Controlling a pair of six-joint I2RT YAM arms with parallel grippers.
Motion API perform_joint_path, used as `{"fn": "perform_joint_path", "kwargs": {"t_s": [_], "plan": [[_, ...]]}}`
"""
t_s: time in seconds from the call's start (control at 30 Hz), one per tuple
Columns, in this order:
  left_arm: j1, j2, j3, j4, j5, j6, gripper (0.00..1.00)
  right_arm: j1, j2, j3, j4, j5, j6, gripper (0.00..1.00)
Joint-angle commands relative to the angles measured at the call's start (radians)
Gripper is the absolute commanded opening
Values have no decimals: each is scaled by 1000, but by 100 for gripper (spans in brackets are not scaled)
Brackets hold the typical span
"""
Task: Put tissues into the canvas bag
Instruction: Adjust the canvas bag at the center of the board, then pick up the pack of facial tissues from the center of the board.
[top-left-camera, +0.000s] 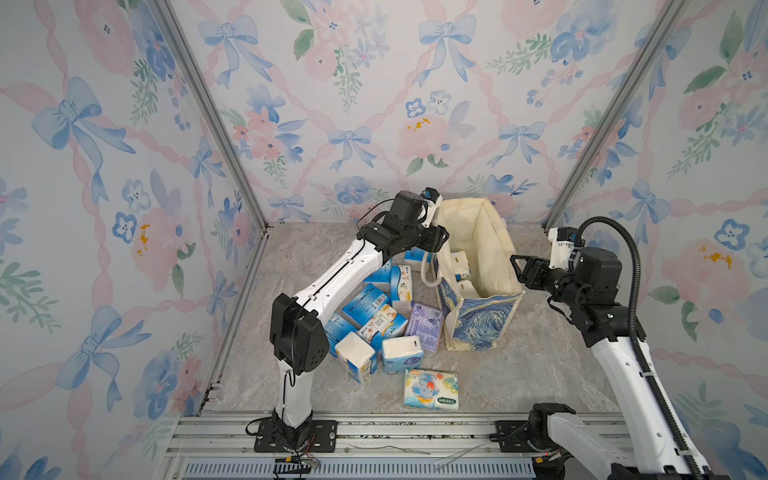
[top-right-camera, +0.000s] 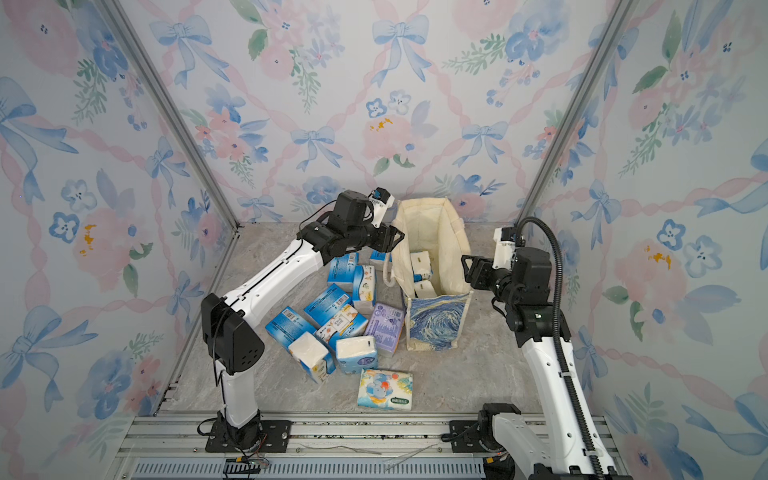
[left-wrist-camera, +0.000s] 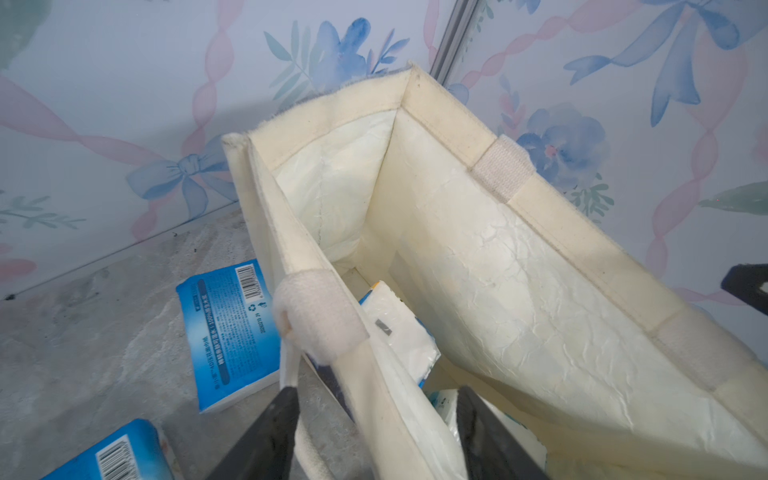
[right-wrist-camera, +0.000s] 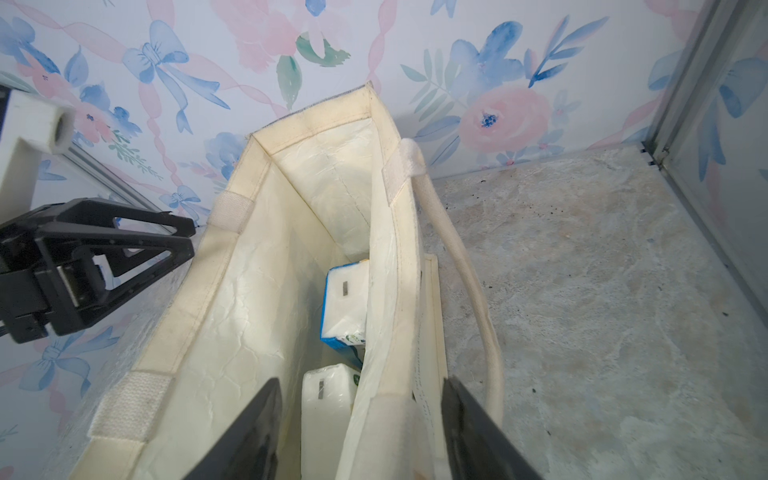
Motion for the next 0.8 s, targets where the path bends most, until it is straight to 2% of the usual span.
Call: {"fn": "perform_joint_path", "kwargs": {"t_s": [0.0, 0.17, 0.27, 0.53, 0.77], "plan": [[-15, -133, -65, 23, -145, 27, 70, 8, -13, -3, -19, 18, -11, 66], [-17, -279, -230, 24, -312, 9, 88, 8, -18, -6, -15, 23, -13, 70], [-6, -342, -349, 37, -322, -24, 98, 7, -16, -7, -12, 21, -12, 71], [61, -377, -576, 38, -269, -163, 97, 8, -17, -6, -19, 19, -20, 71], [68, -287, -590, 37, -198, -203, 98, 7, -21, -6, -24, 19, -25, 72]]}}
